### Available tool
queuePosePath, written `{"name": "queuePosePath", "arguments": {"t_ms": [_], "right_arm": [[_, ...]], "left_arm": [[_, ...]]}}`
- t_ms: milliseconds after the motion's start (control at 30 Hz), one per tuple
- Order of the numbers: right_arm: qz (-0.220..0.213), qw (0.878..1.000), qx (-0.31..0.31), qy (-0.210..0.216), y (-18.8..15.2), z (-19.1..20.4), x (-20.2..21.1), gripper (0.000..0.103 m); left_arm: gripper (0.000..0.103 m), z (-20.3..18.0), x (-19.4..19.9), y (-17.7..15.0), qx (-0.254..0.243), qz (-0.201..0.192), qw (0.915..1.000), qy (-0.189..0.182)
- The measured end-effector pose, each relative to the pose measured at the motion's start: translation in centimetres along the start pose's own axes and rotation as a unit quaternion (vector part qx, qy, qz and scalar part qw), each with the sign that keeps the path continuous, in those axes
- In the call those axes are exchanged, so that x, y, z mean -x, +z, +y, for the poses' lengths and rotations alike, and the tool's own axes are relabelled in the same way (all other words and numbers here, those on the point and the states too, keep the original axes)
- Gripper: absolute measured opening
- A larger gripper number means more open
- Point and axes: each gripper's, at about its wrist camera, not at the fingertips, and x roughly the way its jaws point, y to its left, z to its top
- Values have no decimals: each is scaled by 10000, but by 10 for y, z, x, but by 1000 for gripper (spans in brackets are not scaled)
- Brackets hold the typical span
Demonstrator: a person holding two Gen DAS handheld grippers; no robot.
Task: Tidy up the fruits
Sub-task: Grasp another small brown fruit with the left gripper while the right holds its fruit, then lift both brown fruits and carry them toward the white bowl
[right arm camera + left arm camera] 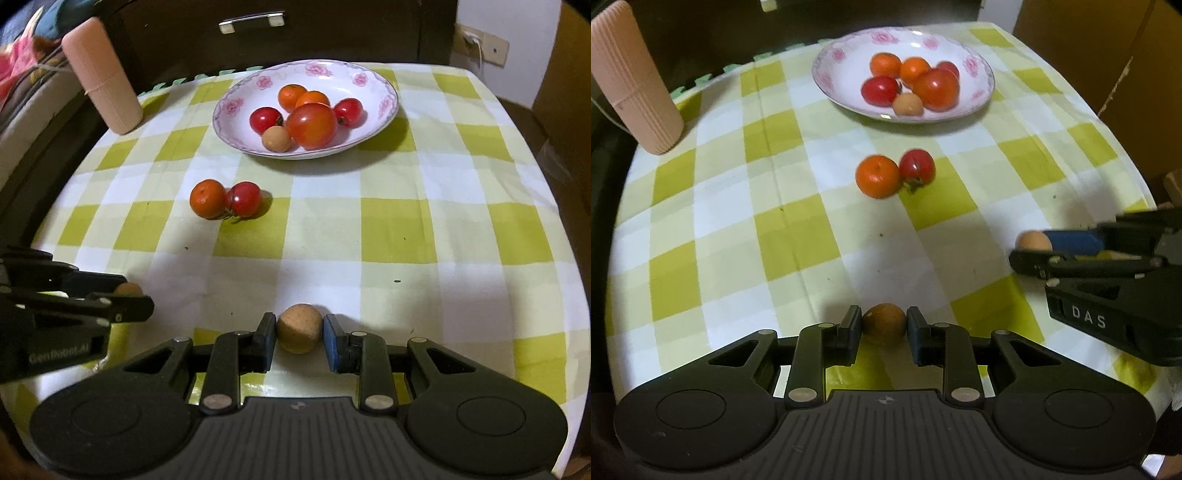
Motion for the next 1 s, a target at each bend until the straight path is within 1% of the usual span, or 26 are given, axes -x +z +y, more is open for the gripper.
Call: {"name": "queuePosePath", "arguments": {"t_ms": [167,367,533,767,1000], "right_arm": [[-20,9997,176,-150,0,7,-3,26],[-29,9995,231,-225,2,12,-5,27],[-47,9990,348,-283,1,15,-4,26],[-159,9978,556,-323,1,22,2,26],[-231,9981,522,-231,8,25,6,26]], "left_arm": [[37,-2,0,-7,-134,-124,9998,37],[38,-6,0,-10,-218,-163,9996,86],[34,-10,1,-14,-318,-158,9992,163],[33,-6,5,-9,-232,-217,9994,106],[33,1,13,6,-65,-373,9993,23]]}}
